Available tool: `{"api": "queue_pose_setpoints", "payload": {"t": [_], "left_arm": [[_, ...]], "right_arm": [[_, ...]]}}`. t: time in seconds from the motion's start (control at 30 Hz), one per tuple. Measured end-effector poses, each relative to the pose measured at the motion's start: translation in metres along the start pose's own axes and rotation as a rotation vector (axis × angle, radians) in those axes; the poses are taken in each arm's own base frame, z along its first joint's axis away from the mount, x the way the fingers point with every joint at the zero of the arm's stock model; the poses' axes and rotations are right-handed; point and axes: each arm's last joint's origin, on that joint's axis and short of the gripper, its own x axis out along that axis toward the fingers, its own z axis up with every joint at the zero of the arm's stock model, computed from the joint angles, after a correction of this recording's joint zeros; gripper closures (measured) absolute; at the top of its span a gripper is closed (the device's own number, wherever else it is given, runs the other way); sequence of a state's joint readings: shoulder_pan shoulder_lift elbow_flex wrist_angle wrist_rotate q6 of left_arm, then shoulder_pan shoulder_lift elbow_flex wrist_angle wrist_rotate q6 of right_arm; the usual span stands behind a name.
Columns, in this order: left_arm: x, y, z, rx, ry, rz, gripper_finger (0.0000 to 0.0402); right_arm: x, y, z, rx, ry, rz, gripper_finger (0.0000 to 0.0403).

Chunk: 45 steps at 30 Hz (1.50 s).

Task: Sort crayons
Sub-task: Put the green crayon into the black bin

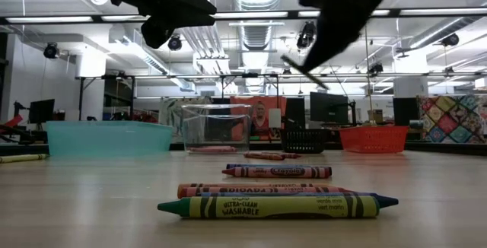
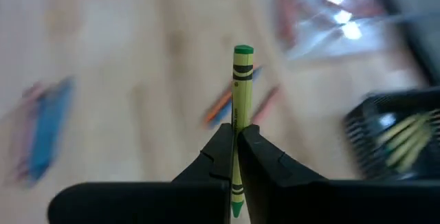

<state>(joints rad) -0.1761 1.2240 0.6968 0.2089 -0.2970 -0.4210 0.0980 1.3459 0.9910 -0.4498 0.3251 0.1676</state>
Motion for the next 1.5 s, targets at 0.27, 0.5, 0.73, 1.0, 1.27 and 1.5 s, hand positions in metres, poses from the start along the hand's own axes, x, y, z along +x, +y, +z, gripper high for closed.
{"api": "queue_pose_setpoints", "payload": {"t": [0.27,0.5,0.73,1.0,1.27,1.5], "left_arm": [[-0.001,0.001,-0.002,0.020,0.021,0.009,0.0326],[-0.001,0.001,-0.002,0.022,0.019,0.008,0.0326],[-0.001,0.001,-0.003,0.026,0.030,0.013,0.0326],[-0.001,0.002,-0.003,0.028,0.036,0.016,0.0326],[-0.002,0.001,-0.001,0.027,0.021,0.009,0.0326],[-0.002,0.000,0.002,0.024,0.012,0.005,0.0326]], "right_arm": [[0.026,-0.081,0.027,0.203,-0.019,-0.202,0.0394],[0.052,-0.147,0.041,0.425,0.008,-0.210,0.0394],[0.090,-0.186,0.042,0.500,0.185,-0.227,0.0394],[0.105,-0.204,0.029,0.472,0.450,-0.357,0.0394],[0.111,-0.212,0.021,0.484,0.480,-0.371,0.0394],[0.112,-0.212,0.021,0.484,0.474,-0.367,0.0387]]}}
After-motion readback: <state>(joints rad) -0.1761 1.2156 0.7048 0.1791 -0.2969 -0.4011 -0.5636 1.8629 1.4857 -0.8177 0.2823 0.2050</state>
